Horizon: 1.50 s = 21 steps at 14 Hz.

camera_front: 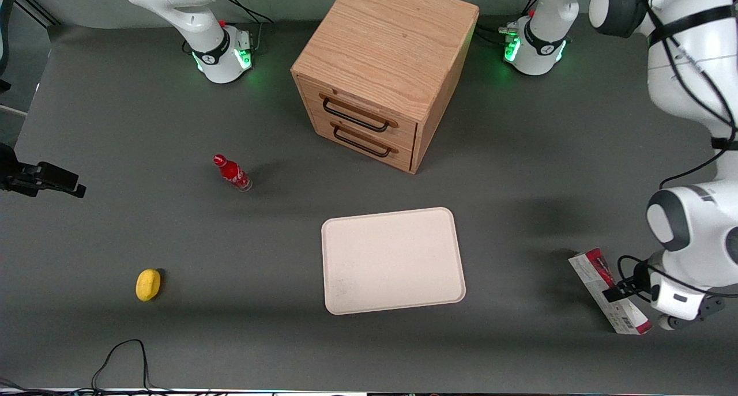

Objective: Place red cookie box on tray
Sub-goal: 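Close the left gripper on the cookie box's end and lift it, then carry the held cookie box over the white tray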

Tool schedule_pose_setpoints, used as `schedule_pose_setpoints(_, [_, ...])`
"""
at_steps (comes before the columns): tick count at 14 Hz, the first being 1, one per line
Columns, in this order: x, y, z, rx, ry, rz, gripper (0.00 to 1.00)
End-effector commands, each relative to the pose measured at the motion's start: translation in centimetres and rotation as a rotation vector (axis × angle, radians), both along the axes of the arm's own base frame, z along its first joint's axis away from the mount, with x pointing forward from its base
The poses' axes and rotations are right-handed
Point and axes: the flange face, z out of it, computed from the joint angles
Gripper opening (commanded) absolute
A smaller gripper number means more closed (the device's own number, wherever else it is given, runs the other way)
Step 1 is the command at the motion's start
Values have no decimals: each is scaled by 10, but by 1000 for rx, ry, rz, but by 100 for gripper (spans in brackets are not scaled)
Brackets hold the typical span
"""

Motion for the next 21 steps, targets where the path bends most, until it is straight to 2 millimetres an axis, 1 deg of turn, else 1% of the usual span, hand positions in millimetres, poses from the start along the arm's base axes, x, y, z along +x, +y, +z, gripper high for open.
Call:
schedule_pose_setpoints(1, [7,8,-18,40,-13,45,93])
schedule_pose_setpoints(2, [7,10,-19,44,-12,50,77])
schedule_pose_setpoints(3, [6,10,-20,44,-7,50,55])
schedule_pose_setpoints(4, [6,10,-19,42,-1,50,30])
schedule_pose_setpoints(5, [6,4,-20,41,6,43,4])
schedule_pose_setpoints(6, [5,2,-21,41,9,40,0])
schedule_pose_setpoints(7, [5,0,-20,40,10,39,0])
schedule_pose_setpoints(9, [7,-13,-15,42,9,13,0])
schedule_pose_setpoints(10, [7,-21,-7,41,14,0,0])
schedule_pose_setpoints(11, [6,-23,4,39,24,-9,0])
schedule_pose_setpoints(12, [5,-27,25,38,23,-18,0])
schedule_pose_setpoints(14, [-1,-48,72,31,32,-68,0])
schedule_pose_setpoints(15, [-6,-60,95,32,44,-124,0])
schedule_pose_setpoints(16, [-12,-67,118,35,53,-184,0])
schedule_pose_setpoints(17, [-17,-80,139,31,53,-255,0])
schedule_pose_setpoints(18, [-22,-92,154,26,59,-333,0])
schedule_pose_setpoints(20, [-31,-136,179,0,41,-434,0])
schedule_pose_setpoints(21, [-34,-160,186,-16,40,-469,0])
